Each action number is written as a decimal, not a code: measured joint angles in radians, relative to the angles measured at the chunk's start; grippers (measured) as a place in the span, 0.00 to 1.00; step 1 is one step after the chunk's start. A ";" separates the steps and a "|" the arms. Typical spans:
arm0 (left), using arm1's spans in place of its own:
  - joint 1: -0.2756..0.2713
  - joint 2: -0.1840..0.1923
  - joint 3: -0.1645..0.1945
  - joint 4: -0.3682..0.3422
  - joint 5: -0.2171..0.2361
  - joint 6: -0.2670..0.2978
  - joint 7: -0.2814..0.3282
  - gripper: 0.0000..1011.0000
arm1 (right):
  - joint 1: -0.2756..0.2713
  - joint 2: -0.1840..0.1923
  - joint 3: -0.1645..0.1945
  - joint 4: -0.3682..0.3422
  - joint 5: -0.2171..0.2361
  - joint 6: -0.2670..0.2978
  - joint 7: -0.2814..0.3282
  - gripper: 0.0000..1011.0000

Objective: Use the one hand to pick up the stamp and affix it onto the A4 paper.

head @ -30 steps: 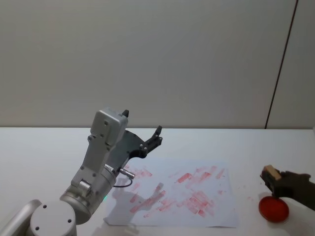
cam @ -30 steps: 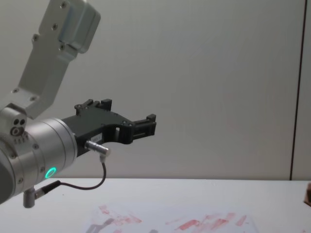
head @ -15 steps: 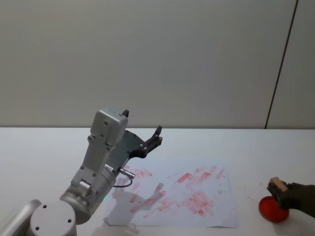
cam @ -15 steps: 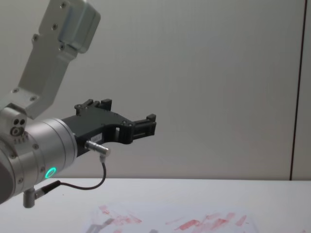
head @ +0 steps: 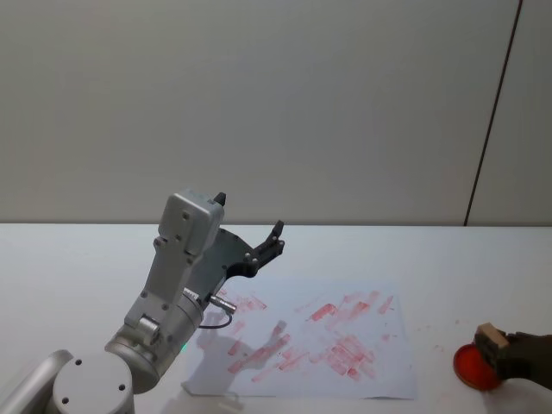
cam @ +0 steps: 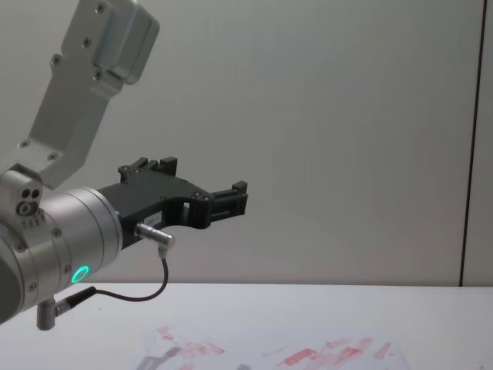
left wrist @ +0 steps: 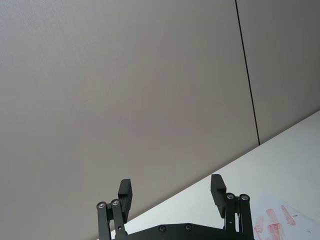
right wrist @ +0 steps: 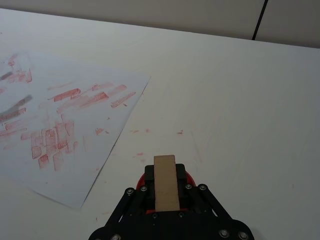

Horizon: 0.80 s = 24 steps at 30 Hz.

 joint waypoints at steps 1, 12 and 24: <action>0.000 0.000 0.000 0.000 0.000 0.000 0.000 0.99 | -0.001 0.001 0.000 0.000 -0.002 0.002 0.001 0.22; 0.000 0.000 0.000 0.000 0.000 0.000 0.000 0.99 | -0.004 0.006 -0.002 0.001 -0.014 0.009 0.008 0.29; 0.000 0.000 0.000 0.000 0.000 0.000 0.000 0.99 | -0.005 0.007 -0.004 0.002 -0.018 0.012 0.011 0.70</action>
